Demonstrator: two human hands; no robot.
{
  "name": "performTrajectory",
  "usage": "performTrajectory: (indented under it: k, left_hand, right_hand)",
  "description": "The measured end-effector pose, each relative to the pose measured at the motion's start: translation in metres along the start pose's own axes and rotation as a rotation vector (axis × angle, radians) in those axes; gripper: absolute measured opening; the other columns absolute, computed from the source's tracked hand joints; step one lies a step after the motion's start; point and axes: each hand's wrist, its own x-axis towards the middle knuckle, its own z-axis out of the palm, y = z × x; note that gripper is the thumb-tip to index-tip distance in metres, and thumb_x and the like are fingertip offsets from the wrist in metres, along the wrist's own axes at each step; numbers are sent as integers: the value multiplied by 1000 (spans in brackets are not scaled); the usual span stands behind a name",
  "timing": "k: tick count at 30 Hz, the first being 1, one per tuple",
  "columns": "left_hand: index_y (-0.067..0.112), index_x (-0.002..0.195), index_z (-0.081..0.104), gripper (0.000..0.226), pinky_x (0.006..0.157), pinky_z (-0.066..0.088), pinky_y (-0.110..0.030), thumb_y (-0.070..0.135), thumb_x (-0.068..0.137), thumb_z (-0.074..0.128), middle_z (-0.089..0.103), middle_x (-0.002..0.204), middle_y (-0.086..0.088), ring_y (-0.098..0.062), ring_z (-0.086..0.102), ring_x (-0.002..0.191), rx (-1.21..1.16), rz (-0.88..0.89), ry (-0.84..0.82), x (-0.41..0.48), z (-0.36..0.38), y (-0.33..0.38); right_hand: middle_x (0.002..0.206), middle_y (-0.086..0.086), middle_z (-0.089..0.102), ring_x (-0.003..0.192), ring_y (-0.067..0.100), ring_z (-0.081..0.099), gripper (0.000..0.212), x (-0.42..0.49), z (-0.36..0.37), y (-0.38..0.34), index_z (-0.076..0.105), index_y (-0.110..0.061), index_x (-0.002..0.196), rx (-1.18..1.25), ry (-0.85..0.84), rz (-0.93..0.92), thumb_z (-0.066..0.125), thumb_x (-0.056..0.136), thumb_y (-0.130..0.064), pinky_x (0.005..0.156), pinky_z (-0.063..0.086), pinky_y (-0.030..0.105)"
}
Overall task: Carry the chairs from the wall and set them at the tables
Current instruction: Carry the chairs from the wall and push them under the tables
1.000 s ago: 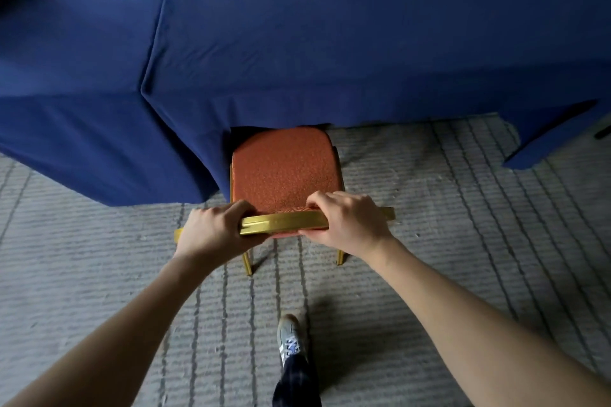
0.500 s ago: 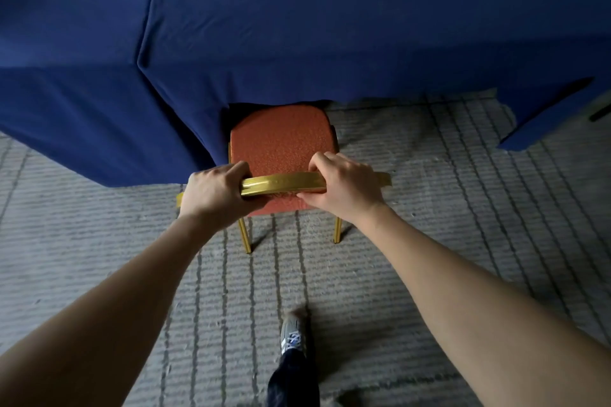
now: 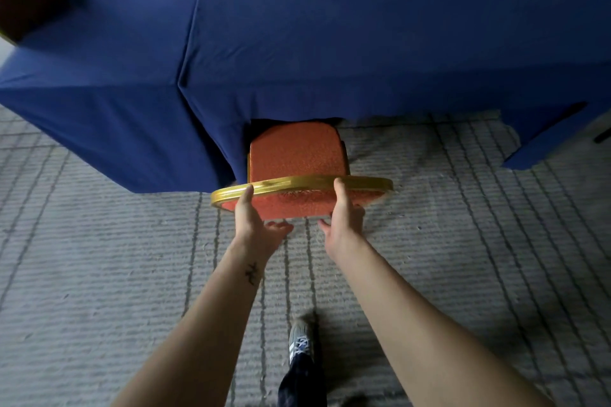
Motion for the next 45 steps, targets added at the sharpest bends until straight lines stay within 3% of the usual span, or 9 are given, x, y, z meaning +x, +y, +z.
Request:
performTrajectory:
  k: [3, 7, 10, 15, 18, 24, 28, 36, 45]
  left_hand:
    - [2, 157, 28, 96, 114, 33, -65, 59, 91, 67, 40, 154, -30, -49, 41, 141, -132, -81, -190, 14, 22, 8]
    - [0, 131, 48, 48, 84, 50, -69, 32, 97, 56, 58, 129, -25, -47, 58, 113, -137, -37, -151, 40, 52, 8]
    - [9, 110, 45, 29, 92, 49, -71, 28, 90, 53, 56, 115, -19, -41, 60, 115, -98, -6, -204, 60, 63, 15]
    - [11, 109, 47, 32, 86, 51, -73, 31, 86, 55, 60, 125, -24, -44, 61, 118, -47, 48, -149, 83, 88, 36]
    - [10, 111, 50, 32, 79, 53, -73, 29, 86, 54, 61, 132, -25, -45, 61, 117, -22, 58, -148, 103, 113, 53]
    - [8, 102, 57, 25, 93, 51, -68, 31, 92, 55, 66, 111, -20, -41, 64, 111, -39, 91, -181, 143, 161, 87]
    - [10, 103, 59, 26, 87, 53, -69, 29, 86, 59, 69, 113, -21, -41, 67, 109, -37, 113, -150, 162, 192, 105]
    - [8, 94, 55, 21, 101, 46, -69, 29, 90, 57, 65, 105, -17, -40, 63, 105, -19, 118, -151, 192, 244, 138]
    - [4, 108, 59, 31, 99, 46, -70, 30, 91, 56, 66, 113, -20, -41, 62, 103, -21, 135, -148, 213, 287, 160]
  right_hand:
    - [145, 11, 49, 123, 34, 54, 90, 25, 13, -17, 36, -22, 153, 160, -125, 152, 71, 83, -67, 111, 45, 56]
    - [133, 16, 58, 119, 38, 59, 84, 62, 28, -20, 44, -18, 144, 278, -160, 182, 77, 76, -53, 98, 51, 65]
    - [128, 14, 64, 112, 35, 63, 78, 76, 46, -28, 48, -17, 138, 276, -107, 147, 68, 68, -46, 88, 53, 61]
    - [131, 16, 62, 113, 36, 63, 109, 98, 72, -40, 47, -14, 141, 267, -124, 126, 70, 39, -46, 90, 53, 62]
    - [132, 15, 61, 113, 35, 62, 107, 118, 95, -55, 46, -13, 141, 261, -127, 114, 70, 42, -47, 93, 52, 61]
    - [126, 9, 60, 112, 32, 60, 80, 164, 146, -85, 48, -20, 134, 218, -131, 92, 64, 61, -48, 94, 52, 60]
    - [130, 7, 59, 114, 31, 58, 84, 193, 171, -103, 48, -20, 137, 206, -160, 86, 65, 61, -50, 92, 53, 60]
    - [127, 6, 59, 113, 31, 57, 81, 230, 218, -140, 49, -20, 137, 183, -151, 69, 64, 61, -47, 89, 53, 62]
    - [125, 5, 59, 114, 32, 56, 76, 262, 252, -169, 51, -23, 131, 173, -160, 60, 63, 60, -48, 87, 54, 62]
